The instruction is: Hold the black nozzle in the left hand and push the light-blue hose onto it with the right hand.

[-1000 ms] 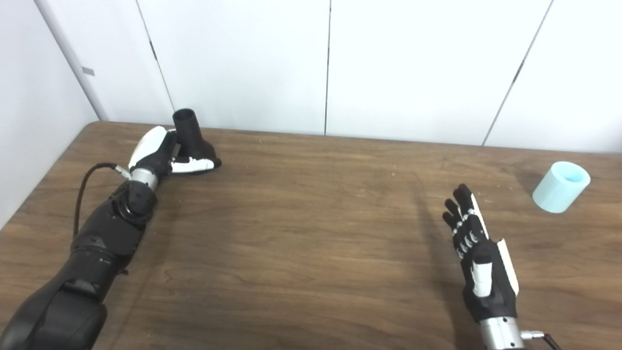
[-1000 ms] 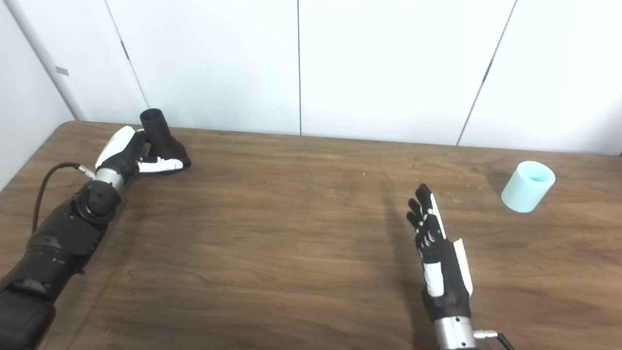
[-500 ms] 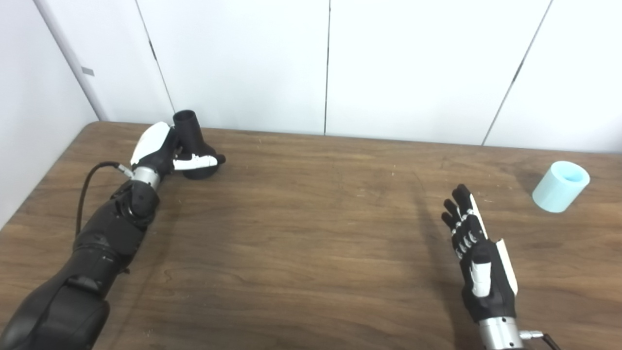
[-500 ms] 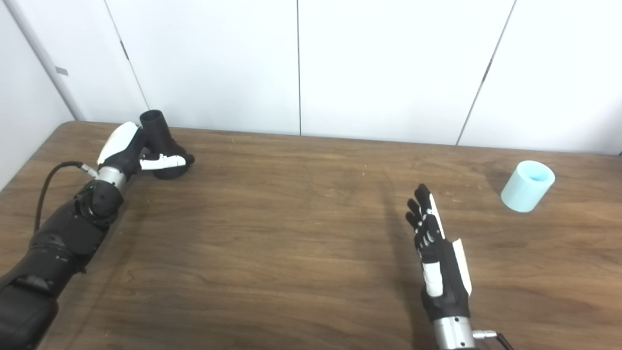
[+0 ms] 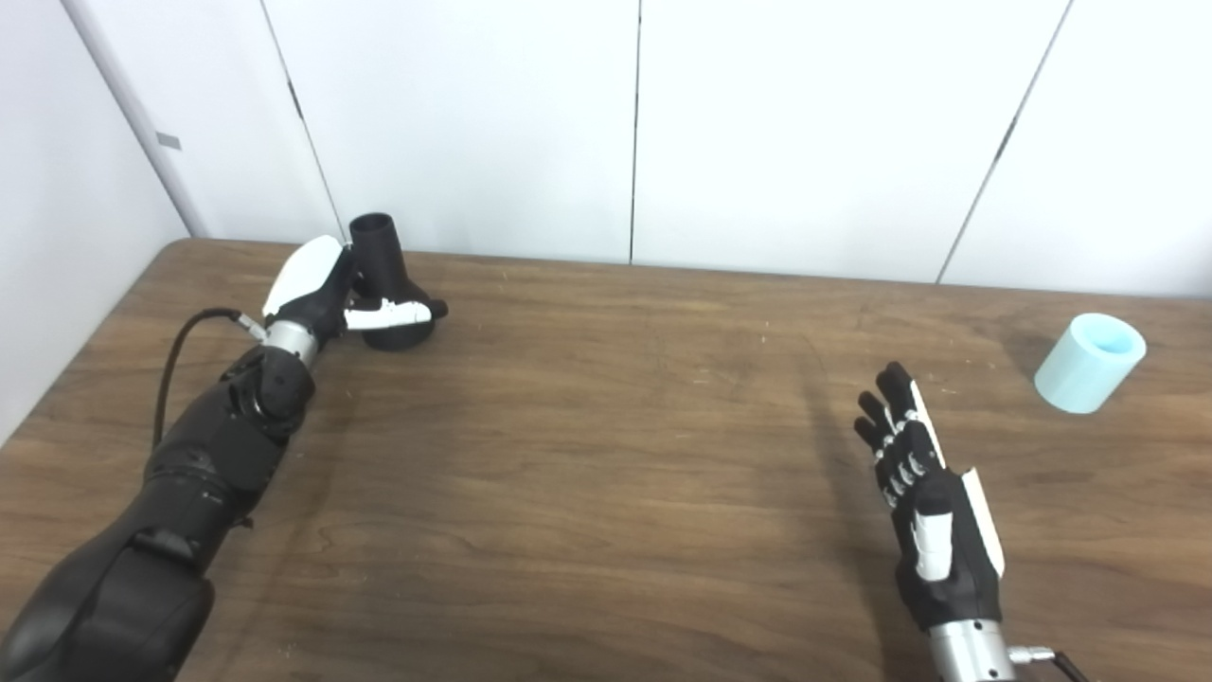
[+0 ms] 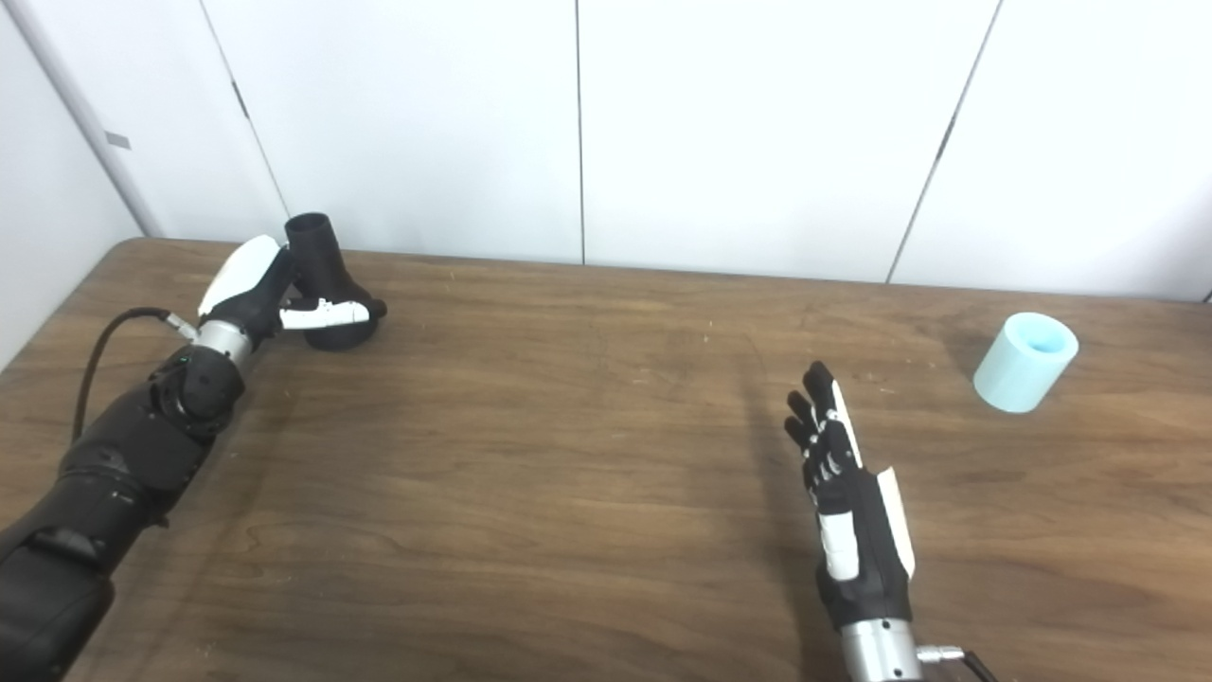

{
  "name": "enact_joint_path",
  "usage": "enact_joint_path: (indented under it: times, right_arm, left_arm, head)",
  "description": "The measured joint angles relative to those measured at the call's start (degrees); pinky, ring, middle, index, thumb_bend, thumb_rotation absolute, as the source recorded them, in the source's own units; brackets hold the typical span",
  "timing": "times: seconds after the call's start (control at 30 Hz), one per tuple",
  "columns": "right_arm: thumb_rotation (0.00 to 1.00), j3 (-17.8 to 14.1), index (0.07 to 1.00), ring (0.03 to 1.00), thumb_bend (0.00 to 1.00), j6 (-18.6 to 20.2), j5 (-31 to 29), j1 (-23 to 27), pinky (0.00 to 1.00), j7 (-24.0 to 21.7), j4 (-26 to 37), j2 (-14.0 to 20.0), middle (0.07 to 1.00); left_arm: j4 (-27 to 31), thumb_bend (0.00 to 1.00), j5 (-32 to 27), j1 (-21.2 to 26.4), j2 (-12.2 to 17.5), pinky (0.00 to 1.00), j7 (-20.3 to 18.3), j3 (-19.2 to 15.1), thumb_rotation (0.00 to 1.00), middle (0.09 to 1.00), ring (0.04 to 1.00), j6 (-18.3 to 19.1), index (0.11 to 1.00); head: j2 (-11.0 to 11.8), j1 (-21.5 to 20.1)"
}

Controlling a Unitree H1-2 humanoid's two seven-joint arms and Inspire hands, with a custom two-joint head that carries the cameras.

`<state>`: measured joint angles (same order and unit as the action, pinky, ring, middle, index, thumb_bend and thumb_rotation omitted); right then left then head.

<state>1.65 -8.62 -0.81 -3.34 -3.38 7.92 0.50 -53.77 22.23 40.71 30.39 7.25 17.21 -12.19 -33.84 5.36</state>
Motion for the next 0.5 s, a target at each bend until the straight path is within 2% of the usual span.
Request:
enact_joint_path:
  times: [0.03,0.1,0.17,0.27,0.33,0.4,0.47,0.5]
  right_arm:
    - [1.0,0.0,1.0,0.971,0.7,0.1,0.0,0.0,0.94,0.0,0.01,0.0,1.0]
    - [1.0,0.0,1.0,0.971,0.7,0.18,0.0,0.0,0.94,0.0,0.02,0.0,1.0]
    - [1.0,0.01,1.0,0.971,0.7,0.26,0.0,0.01,0.94,0.01,0.03,-0.02,1.0]
    - [1.0,0.0,1.0,0.971,0.7,0.46,0.01,0.01,0.94,0.05,0.07,-0.01,1.0]
    - [1.0,0.01,1.0,0.971,0.7,0.64,0.01,0.0,0.94,0.07,0.09,-0.01,1.0]
    - [1.0,0.06,1.0,0.971,0.71,1.21,0.01,-0.06,0.94,0.09,0.28,-0.04,1.0]
    - [1.0,0.16,1.0,0.971,0.71,1.46,0.07,-0.27,0.94,0.1,0.45,-0.15,1.0]
    - [1.0,0.2,1.0,0.971,0.71,1.47,0.09,-0.35,0.94,0.12,0.59,-0.22,1.0]
  left_arm:
    - [0.17,0.79,0.0,-0.13,-0.01,0.65,0.01,0.11,0.59,0.305,0.366,-0.17,0.266]
    - [0.37,0.76,0.01,-0.34,-0.03,0.57,0.11,0.36,0.51,0.276,0.327,-0.45,0.247]
    - [1.07,0.75,0.66,-0.7,-0.23,0.55,0.99,1.25,0.41,0.269,0.312,-0.7,0.245]
    - [3.08,0.75,1.99,-1.68,-0.61,0.55,2.72,2.49,0.38,0.267,0.303,-1.69,0.249]
    - [4.75,0.76,2.44,-2.71,-0.98,0.4,3.78,3.29,0.34,0.267,0.298,-2.47,0.252]
    - [7.23,0.77,3.24,-4.01,-1.33,0.31,4.85,4.49,0.32,0.28,0.299,-3.7,0.262]
    - [9.59,0.78,3.85,-5.45,-2.56,0.32,6.49,5.69,0.3,0.322,0.335,-5.54,0.302]
    - [10.52,0.78,4.26,-6.14,-3.46,0.36,7.24,6.28,0.3,0.351,0.368,-6.5,0.325]
  head:
    - [-0.26,-0.09]
    - [-0.35,-0.17]
    - [-0.35,-0.26]
    - [-0.44,-0.35]
    - [-0.62,-0.53]
    - [-0.7,-0.7]
    - [-0.79,-0.79]
    - [-0.88,-0.97]
